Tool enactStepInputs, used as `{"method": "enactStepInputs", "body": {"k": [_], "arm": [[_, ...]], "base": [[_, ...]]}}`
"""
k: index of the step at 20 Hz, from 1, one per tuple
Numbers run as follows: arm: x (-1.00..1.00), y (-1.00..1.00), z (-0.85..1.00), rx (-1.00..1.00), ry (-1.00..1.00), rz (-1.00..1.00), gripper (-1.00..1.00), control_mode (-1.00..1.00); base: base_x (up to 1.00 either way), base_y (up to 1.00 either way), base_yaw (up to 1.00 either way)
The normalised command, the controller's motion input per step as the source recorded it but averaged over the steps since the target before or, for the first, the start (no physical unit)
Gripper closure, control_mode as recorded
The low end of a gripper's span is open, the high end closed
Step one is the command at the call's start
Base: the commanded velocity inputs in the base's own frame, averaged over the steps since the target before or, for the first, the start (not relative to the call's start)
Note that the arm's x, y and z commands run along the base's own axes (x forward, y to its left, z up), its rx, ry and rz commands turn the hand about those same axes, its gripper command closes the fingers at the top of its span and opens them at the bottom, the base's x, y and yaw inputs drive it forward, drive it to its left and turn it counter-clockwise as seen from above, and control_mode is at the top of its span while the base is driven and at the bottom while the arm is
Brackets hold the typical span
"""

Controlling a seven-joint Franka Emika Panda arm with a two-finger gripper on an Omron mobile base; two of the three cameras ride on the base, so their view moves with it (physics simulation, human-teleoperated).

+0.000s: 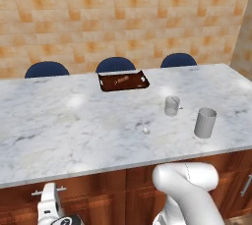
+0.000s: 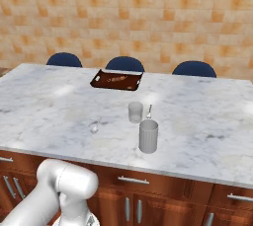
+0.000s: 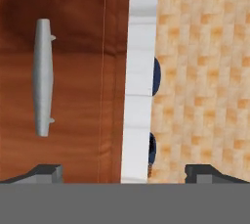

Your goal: Take the tongs from the drawer on the left and place them on the dining counter next to the tray containing the kebab skewer.

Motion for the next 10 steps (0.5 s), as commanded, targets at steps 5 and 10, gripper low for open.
{"method": "enactStepInputs", "body": {"k": [5,10], "arm": [[0.11,0.0,-0.2,0.0,0.0,0.0,-1.0,-1.0],[0.05,0.01,-0.4,0.0,0.0,0.0,-1.0,-1.0]], "base": [[0.0,0.0,0.0],[0.0,0.0,0.0]]}}
